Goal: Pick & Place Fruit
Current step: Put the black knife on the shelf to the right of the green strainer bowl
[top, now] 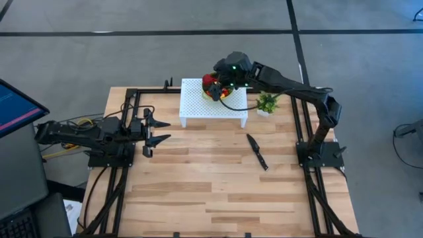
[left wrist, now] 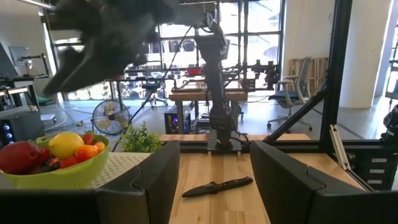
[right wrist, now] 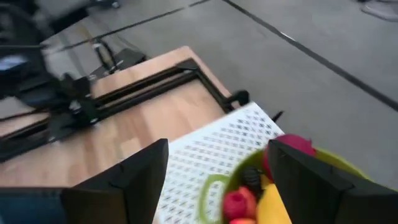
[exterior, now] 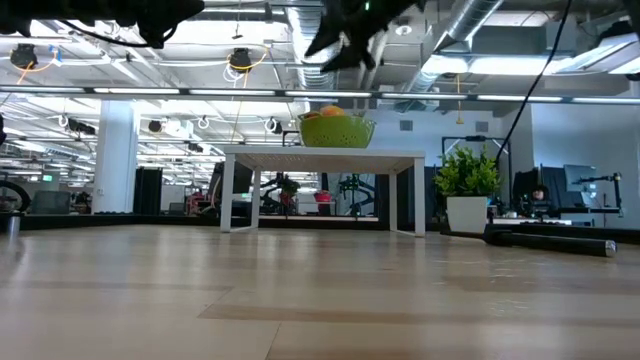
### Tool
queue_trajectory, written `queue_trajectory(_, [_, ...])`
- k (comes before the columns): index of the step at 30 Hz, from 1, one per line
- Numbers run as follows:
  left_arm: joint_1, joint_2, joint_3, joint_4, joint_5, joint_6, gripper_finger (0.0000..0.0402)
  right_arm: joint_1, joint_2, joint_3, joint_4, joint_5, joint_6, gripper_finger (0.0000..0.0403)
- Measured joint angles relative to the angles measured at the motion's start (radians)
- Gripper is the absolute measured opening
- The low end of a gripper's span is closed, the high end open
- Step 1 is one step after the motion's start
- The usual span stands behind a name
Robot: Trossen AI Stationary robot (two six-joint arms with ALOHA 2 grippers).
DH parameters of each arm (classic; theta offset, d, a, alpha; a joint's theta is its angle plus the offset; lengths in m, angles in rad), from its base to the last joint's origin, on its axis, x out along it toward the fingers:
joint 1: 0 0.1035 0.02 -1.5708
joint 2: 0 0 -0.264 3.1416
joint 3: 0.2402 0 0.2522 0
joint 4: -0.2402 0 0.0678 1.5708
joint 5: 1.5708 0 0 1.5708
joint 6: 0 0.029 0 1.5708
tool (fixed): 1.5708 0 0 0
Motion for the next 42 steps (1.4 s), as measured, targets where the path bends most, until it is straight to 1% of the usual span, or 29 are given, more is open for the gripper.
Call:
queue_trajectory(2, [0.000, 0.000, 0.000, 0.000, 0.000, 0.000, 0.0191, 0.034, -0.003, 0.066, -0.090, 0.000, -0.029, 0.0268])
queue_trajectory(5, [0.000, 0.000, 0.000, 0.000, 0.000, 0.000, 0.0191, 0.097, -0.002, 0.148, -0.283, 0.000, -0.041, 0.0269])
queue_trajectory(9, [0.000, 0.000, 0.000, 0.000, 0.000, 0.000, 0.0191, 0.182, -0.003, 0.213, -0.524, 0.000, 0.019, 0.0269])
queue_trajectory(12, [0.000, 0.000, 0.000, 0.000, 0.000, 0.000, 0.0191, 0.246, -0.001, 0.215, -0.699, 0.024, 0.092, 0.0269])
queue_trajectory(14, [0.000, 0.000, 0.000, 0.000, 0.000, 0.000, 0.0191, 0.296, 0.003, 0.201, -0.793, 0.093, 0.164, 0.0269])
queue_trajectory(16, [0.000, 0.000, 0.000, 0.000, 0.000, 0.000, 0.0191, 0.349, 0.005, 0.158, -0.852, 0.167, 0.227, 0.0269])
queue_trajectory(18, [0.000, 0.000, 0.000, 0.000, 0.000, 0.000, 0.0191, 0.404, 0.009, 0.099, -0.890, 0.219, 0.298, 0.0269])
queue_trajectory(20, [0.000, 0.000, 0.000, 0.000, 0.000, 0.000, 0.0191, 0.452, 0.008, 0.038, -0.895, 0.237, 0.374, 0.0269])
queue_trajectory(25, [0.000, 0.000, 0.000, 0.002, 0.000, 0.000, 0.0191, 0.562, 0.007, -0.124, -0.896, 0.239, 0.532, 0.0269])
queue_trajectory(29, [0.000, 0.000, 0.000, 0.004, 0.000, 0.000, 0.0191, 0.614, 0.004, -0.250, -0.899, 0.238, 0.623, 0.0269])
queue_trajectory(31, [0.000, 0.000, 0.000, 0.006, 0.000, 0.000, 0.0191, 0.625, -0.023, -0.314, -0.887, 0.238, 0.658, 0.0269])
queue_trajectory(34, [0.000, 0.000, 0.000, 0.007, 0.000, 0.000, 0.0191, 0.627, -0.093, -0.423, -0.789, 0.216, 0.700, 0.0269])
queue_trajectory(37, [0.000, 0.000, 0.000, 0.008, 0.000, 0.000, 0.0191, 0.627, -0.189, -0.544, -0.675, 0.209, 0.754, 0.0269])
queue_trajectory(42, [0.000, 0.000, 0.000, 0.009, 0.000, 0.000, 0.0191, 0.611, -0.325, -0.741, -0.481, 0.163, 0.854, 0.0269])
